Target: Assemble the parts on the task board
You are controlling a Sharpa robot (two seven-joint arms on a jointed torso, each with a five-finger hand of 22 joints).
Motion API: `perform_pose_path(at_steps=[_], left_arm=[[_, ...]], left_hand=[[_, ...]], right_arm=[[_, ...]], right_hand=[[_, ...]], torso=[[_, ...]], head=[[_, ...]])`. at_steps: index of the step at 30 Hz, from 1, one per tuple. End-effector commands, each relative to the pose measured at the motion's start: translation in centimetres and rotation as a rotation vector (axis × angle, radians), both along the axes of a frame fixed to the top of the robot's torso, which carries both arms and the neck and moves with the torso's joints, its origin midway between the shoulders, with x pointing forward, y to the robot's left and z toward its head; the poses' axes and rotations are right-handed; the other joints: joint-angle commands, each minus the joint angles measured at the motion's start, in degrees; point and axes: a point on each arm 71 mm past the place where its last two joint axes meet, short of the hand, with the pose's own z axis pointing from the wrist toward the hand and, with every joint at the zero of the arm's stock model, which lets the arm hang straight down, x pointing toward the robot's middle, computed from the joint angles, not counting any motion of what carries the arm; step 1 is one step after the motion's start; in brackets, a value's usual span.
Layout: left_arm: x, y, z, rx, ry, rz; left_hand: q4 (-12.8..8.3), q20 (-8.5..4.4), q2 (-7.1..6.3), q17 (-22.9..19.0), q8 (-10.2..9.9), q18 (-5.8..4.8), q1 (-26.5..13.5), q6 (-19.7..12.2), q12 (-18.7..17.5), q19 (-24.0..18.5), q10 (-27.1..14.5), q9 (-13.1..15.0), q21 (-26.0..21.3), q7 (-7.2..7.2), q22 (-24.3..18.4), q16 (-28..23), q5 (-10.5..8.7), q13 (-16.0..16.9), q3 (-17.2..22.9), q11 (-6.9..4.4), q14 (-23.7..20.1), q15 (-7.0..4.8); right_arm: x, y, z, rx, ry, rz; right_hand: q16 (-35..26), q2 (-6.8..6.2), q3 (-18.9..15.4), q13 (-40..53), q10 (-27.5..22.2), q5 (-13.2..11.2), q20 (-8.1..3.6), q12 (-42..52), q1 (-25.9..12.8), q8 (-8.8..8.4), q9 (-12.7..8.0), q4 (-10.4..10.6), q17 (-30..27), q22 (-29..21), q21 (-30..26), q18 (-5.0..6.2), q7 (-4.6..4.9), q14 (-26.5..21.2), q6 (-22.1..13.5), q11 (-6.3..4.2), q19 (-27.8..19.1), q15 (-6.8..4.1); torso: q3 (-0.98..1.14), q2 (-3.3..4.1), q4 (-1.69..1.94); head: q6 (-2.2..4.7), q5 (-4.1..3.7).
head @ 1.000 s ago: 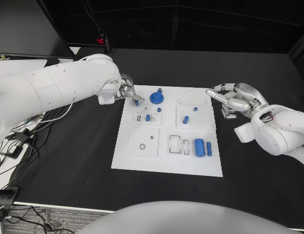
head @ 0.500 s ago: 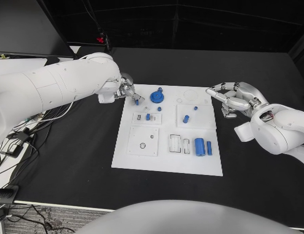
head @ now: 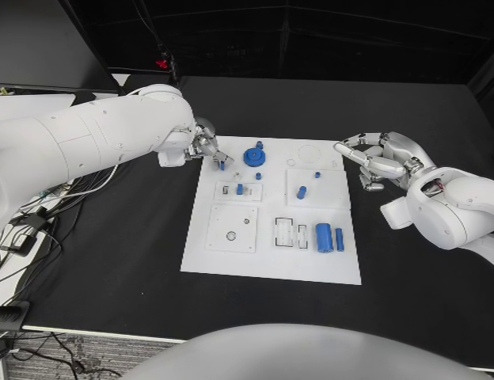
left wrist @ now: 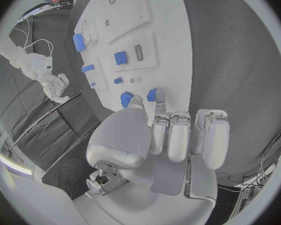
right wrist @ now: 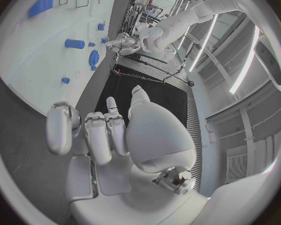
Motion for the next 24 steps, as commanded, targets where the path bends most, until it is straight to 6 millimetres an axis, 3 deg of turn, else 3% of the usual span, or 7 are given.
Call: perform_pose_path(at_steps=[1, 4, 7, 10, 24], left_arm=[[0.00, -0.11, 0.07, 0.004, 0.006, -0.008], [0.00, -0.15, 0.07, 0.005, 0.007, -0.010], [0.00, -0.18, 0.06, 0.005, 0.007, -0.010], [0.00, -0.19, 0.06, 0.006, 0.008, -0.010], [0.02, -0.27, 0.06, 0.007, 0.007, -0.010]], left_hand=[[-0.1, -0.39, 3.15, 15.1, -0.3, -0.37, 3.8, 0.3, -0.4, 6.0, 6.2, 0.0, 0.2, -0.09, 15.1, 0.0, 0.42, 14.7, 0.5, -0.77, 6.1, -0.38], [0.0, -0.51, 3.44, 15.1, -0.6, -0.37, 5.3, 0.6, -0.4, 6.0, 6.2, 0.0, 0.2, -0.22, 15.1, 0.0, 1.00, 14.7, 1.2, -0.92, 6.1, -0.52], [0.0, -0.65, 3.52, 15.1, -1.0, -0.37, 7.3, 0.6, -0.4, 6.0, 6.2, 0.1, 0.2, -0.30, 15.1, 0.0, 3.68, 14.7, 2.2, -1.02, 6.1, -0.66], [0.0, -0.70, 3.37, 15.1, -1.2, -0.37, 8.0, 0.7, -0.4, 6.0, 6.2, 0.1, 0.2, -0.28, 15.1, 0.0, 4.66, 14.7, 2.6, -1.02, 6.1, -0.67], [0.1, -0.72, 3.46, 15.1, -1.4, -0.37, 8.5, 0.8, -0.4, 6.0, 6.2, 0.2, 0.2, -0.26, 15.1, 0.0, 5.34, 14.7, 2.9, -1.01, 6.1, -0.67]], right_arm=[[0.00, 0.06, 0.11, 0.000, -0.007, 0.003], [0.01, 0.07, 0.11, 0.000, -0.007, 0.003], [0.00, 0.08, 0.11, -0.001, -0.008, 0.003], [0.00, 0.09, 0.11, -0.001, -0.008, 0.004], [0.01, 0.07, 0.10, -0.002, -0.006, 0.003]], right_hand=[[0.1, 0.07, -0.4, 15.0, 6.0, 0.2, 0.16, 0.1, 0.6, 0.33, -0.1, -0.1, 15.1, 6.1, -0.3, 0.77, 2.21, 6.0, -0.3, 0.31, -0.2, 0.54], [0.1, 0.07, -0.4, 15.0, 6.0, 0.2, 0.16, 0.1, 0.6, 0.33, -0.1, -0.1, 15.1, 6.1, -0.3, 0.77, 2.21, 6.0, -0.3, 0.31, -0.2, 0.54], [0.1, 0.07, -0.4, 15.0, 6.0, 0.2, 0.16, 0.1, 0.6, 0.33, -0.1, -0.1, 15.1, 6.1, -0.3, 0.77, 2.21, 6.0, -0.3, 0.31, -0.2, 0.54], [0.1, 0.07, -0.4, 15.0, 6.0, 0.2, 0.16, 0.1, 0.6, 0.33, -0.1, -0.1, 15.1, 6.1, -0.3, 0.77, 2.21, 6.0, -0.3, 0.31, -0.2, 0.54], [0.1, 0.10, -0.5, 15.0, 6.0, 0.4, 0.16, 0.1, 0.6, 0.49, -0.1, 0.0, 15.1, 6.0, -0.4, 0.79, 2.21, 6.0, -0.4, 0.32, -0.2, 0.55]], torso=[[-0.02, 0.03, -0.03], [0.00, 0.01, -0.01], [0.00, 0.00, 0.00], [0.01, -0.01, -0.02], [0.00, 0.01, -0.02]], head=[[-0.07, -0.06], [-0.11, -0.07], [-0.13, -0.07], [-0.16, -0.03], [-0.29, -0.09]])
